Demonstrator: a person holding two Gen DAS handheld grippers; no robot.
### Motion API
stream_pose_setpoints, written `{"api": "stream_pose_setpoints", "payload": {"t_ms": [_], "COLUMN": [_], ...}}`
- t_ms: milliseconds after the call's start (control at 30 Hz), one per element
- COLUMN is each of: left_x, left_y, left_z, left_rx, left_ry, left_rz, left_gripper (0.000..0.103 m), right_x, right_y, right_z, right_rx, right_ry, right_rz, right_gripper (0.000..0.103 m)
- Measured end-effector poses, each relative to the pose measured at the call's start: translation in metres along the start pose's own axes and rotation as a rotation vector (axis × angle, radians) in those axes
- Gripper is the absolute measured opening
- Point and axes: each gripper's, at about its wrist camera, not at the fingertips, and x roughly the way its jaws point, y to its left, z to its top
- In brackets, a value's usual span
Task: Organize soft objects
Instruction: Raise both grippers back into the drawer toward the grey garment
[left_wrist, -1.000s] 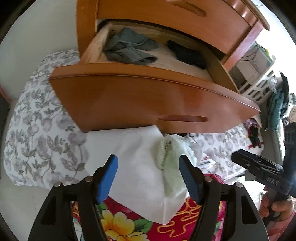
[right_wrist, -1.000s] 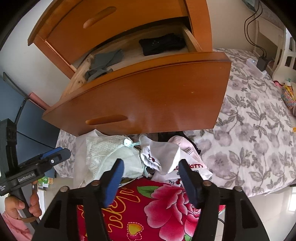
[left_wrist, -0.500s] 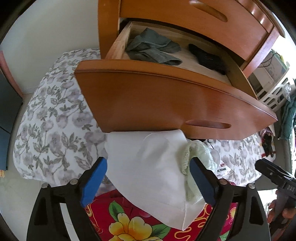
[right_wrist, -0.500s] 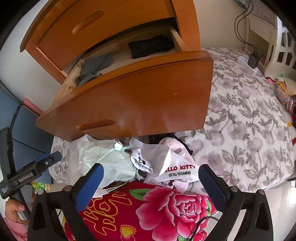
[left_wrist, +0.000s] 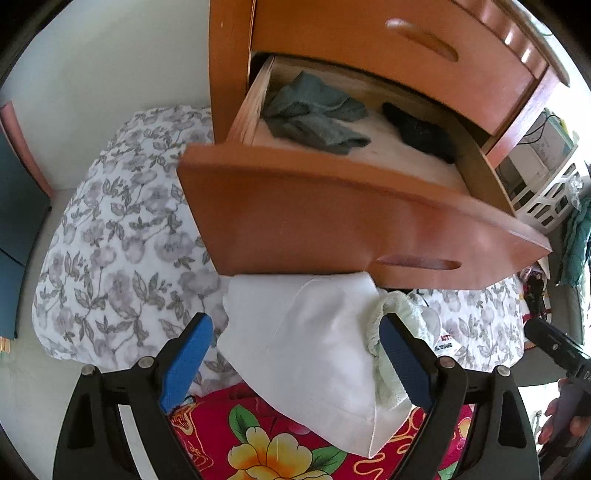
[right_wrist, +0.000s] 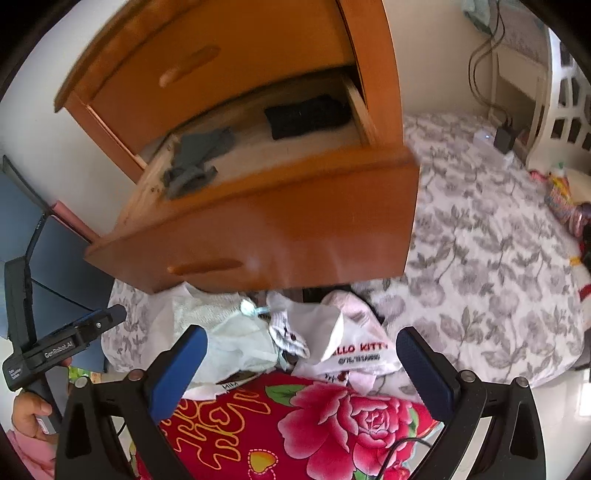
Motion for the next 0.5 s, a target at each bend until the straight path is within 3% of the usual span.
{"api": "stream_pose_setpoints", "payload": {"t_ms": [300, 500], "left_x": [-0.041, -0.077], "left_y": [-0.004, -0.003], "left_z": [0.016, 0.036], "left_rx": [0.013, 0.028], "left_ry": [-0.125, -0.251], "left_rz": [-0.054, -0.041], "left_gripper": [0.092, 0.092], "right_x": [-0.05, -0.071], "right_y": [0.014, 0.03], "right_z": [0.021, 0.04], "right_rx": [-0.049, -0.112], "right_ry": [-0.178, -0.274], "right_rz": [-0.002, 0.021], "right_gripper": [0.103, 0.103]}}
